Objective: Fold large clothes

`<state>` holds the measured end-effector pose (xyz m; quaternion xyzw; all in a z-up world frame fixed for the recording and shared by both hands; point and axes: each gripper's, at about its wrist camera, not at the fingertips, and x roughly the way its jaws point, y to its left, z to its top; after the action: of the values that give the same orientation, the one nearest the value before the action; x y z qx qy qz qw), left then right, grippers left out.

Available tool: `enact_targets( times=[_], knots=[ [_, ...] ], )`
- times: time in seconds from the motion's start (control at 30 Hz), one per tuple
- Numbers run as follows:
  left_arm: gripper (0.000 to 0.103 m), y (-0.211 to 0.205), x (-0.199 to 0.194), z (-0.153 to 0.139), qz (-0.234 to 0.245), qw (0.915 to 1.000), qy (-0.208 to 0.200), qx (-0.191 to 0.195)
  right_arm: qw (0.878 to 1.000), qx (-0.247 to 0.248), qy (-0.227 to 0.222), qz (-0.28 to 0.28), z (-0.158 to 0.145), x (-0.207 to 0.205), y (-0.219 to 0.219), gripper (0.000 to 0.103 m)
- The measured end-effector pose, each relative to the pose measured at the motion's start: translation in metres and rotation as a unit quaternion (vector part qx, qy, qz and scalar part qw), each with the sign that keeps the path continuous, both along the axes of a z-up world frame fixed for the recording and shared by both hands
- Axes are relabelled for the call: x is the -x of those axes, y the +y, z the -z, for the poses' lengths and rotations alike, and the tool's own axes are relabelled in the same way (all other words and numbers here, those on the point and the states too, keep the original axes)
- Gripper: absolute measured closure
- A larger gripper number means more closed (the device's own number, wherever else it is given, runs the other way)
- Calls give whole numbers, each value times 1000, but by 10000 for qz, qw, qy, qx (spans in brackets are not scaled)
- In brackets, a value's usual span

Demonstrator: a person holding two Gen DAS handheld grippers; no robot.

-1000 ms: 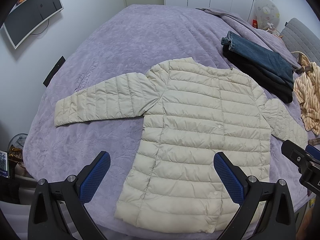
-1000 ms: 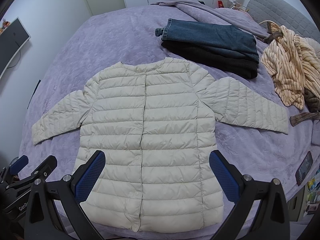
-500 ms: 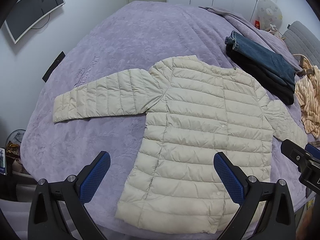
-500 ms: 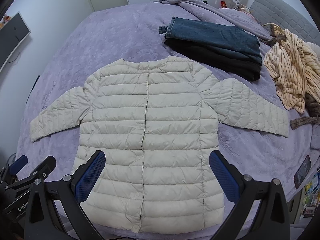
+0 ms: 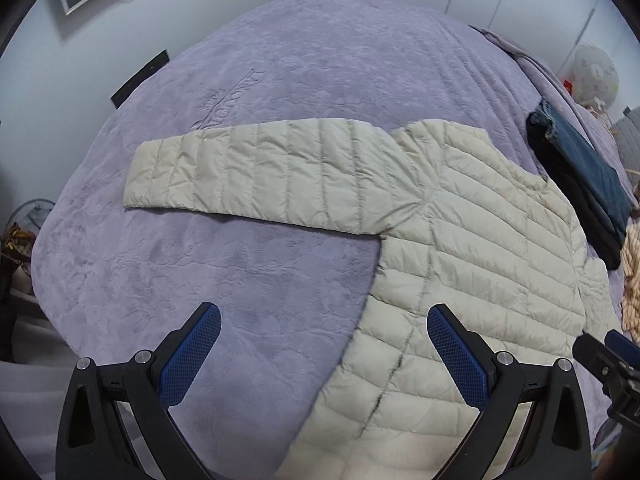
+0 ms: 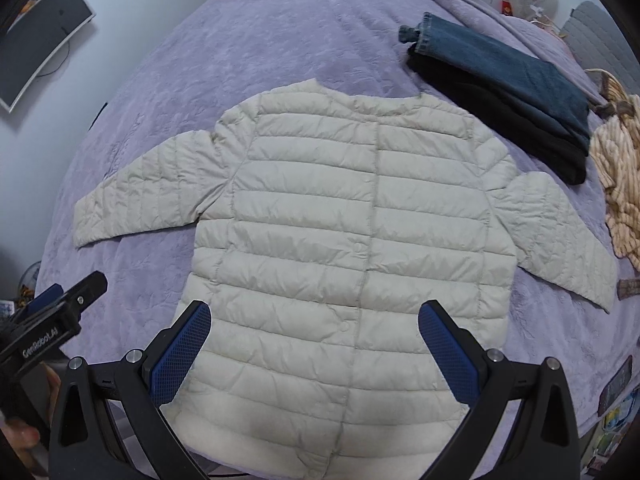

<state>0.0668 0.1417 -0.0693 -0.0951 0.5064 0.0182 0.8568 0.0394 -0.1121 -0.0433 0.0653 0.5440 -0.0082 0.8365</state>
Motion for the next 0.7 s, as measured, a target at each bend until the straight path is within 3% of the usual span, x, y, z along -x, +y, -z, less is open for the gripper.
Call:
enact_targets(
  times=[0.2, 0.43, 0.5, 0.57, 0.6, 0.7],
  knots=[
    [0, 59, -29, 41, -385, 9988, 253, 145, 9978, 103, 285, -592, 21, -40, 55, 0],
    [0, 114, -61, 108, -786, 9891, 555, 1119, 9972, 61, 142, -736, 50, -100, 87, 4],
    [0, 126, -69, 123, -903, 9844, 615, 1381, 9971, -10, 79, -753, 61, -117, 92, 24],
    [0, 136, -77, 135, -1006, 9799, 635, 1604, 9969, -169, 161, -747, 77, -135, 96, 67],
    [0, 140, -81, 140, -1068, 9775, 641, 1702, 9967, -281, 222, -731, 86, -143, 96, 74],
    [0, 149, -89, 151, -1244, 9713, 573, 1945, 9966, -401, 278, -664, 110, -162, 99, 75]
  ],
)
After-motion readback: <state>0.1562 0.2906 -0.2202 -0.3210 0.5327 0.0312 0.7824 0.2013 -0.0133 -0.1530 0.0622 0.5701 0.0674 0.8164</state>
